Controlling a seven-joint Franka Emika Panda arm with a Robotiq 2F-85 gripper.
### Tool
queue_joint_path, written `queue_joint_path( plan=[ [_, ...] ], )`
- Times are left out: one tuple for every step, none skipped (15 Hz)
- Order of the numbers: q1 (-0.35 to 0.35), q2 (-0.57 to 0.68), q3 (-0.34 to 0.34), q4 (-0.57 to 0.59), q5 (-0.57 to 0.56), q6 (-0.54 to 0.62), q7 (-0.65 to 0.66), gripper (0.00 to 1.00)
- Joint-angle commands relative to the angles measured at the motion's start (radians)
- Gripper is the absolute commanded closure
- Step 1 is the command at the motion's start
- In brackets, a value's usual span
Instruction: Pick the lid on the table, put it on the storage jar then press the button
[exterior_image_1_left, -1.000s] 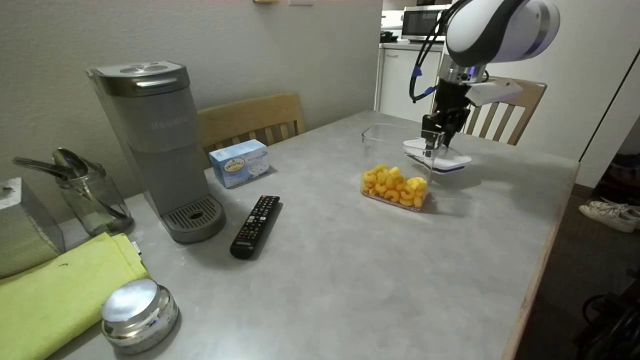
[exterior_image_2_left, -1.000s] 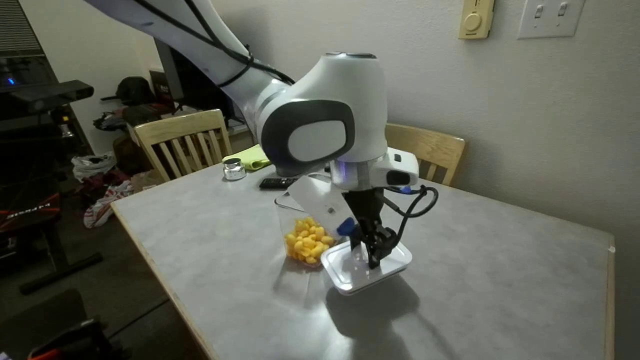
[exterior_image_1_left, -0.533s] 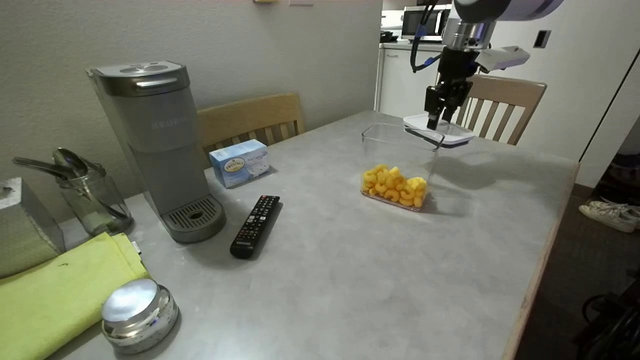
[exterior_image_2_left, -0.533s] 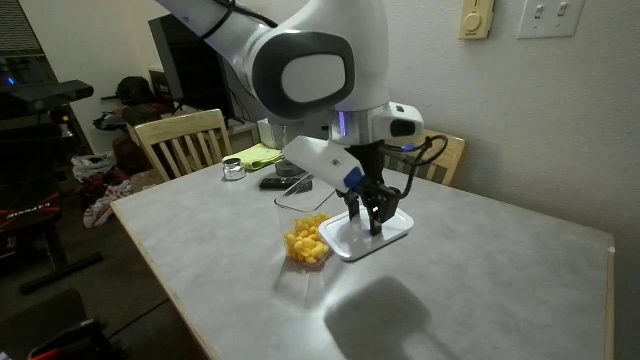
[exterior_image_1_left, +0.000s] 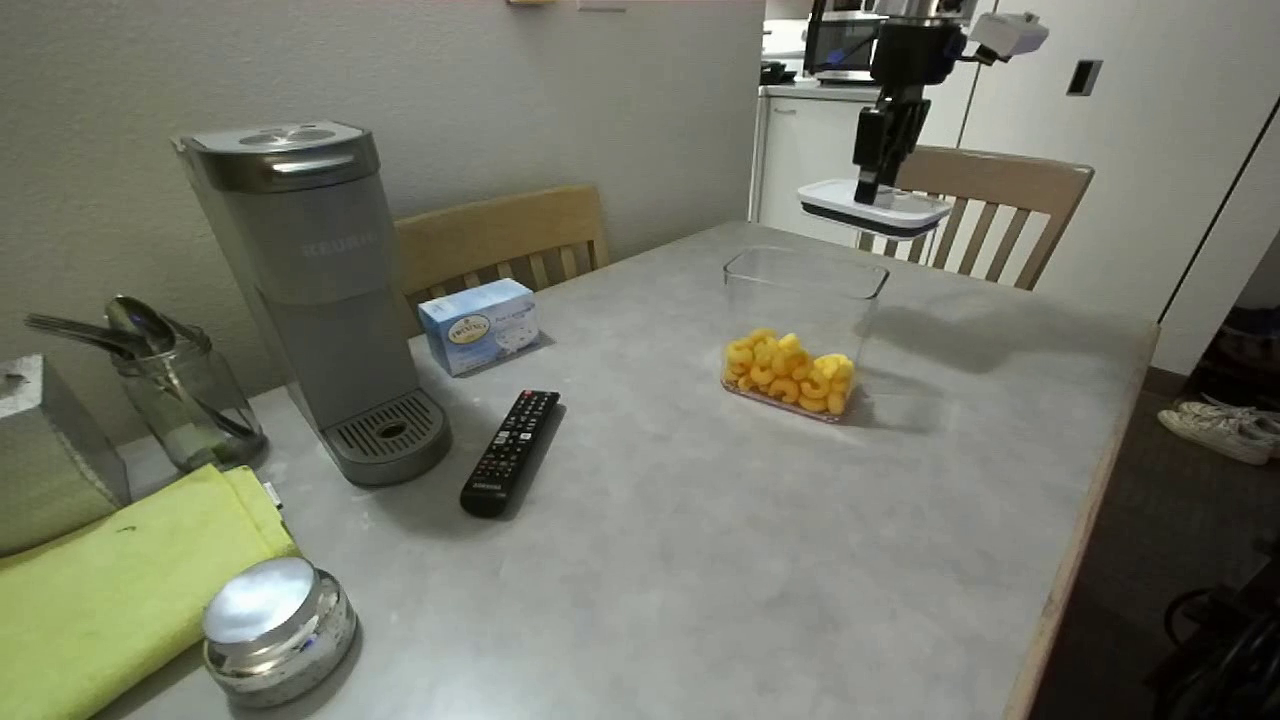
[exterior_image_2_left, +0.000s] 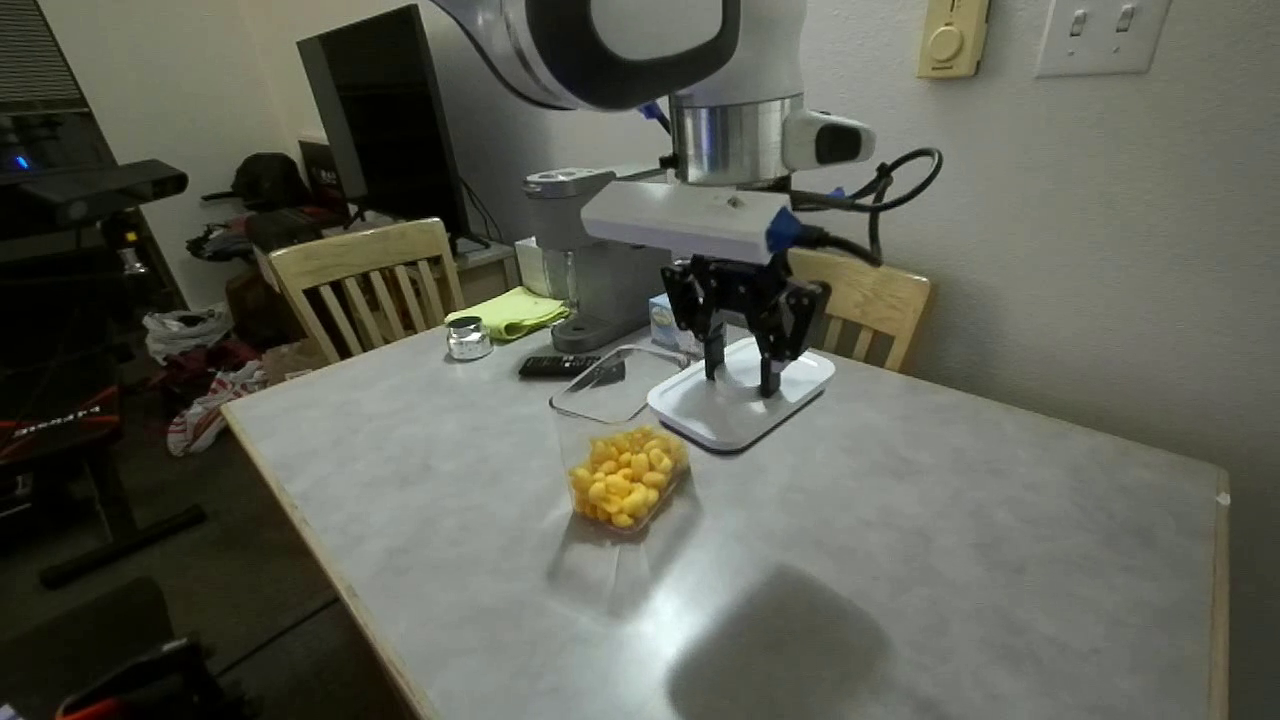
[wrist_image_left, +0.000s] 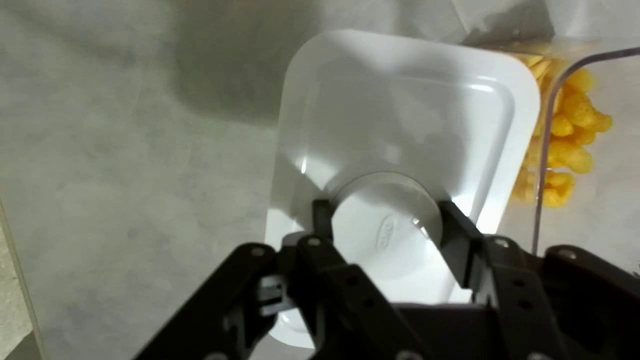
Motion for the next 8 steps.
queue_joint_path(
  plan=[
    [-0.021,0.025,0.026,0.11,0.002,-0.12,-0.169,0.71],
    [-0.022,0.032,0.029,0.135,0.004,-0.152,-0.211,0.71],
    [-0.018,0.039,0.03,0.158,0.002,-0.18,-0.244,0.71],
    [-0.014,0.045,0.031,0.177,0.0,-0.205,-0.275,0.71],
    [-0.009,0.049,0.032,0.189,-0.002,-0.223,-0.3,0.71],
    [-0.005,0.053,0.034,0.199,-0.003,-0.238,-0.321,0.71],
    [0.0,0.056,0.036,0.2,-0.003,-0.241,-0.333,0.71],
    [0.003,0.061,0.038,0.201,-0.002,-0.241,-0.342,0.71]
  ],
)
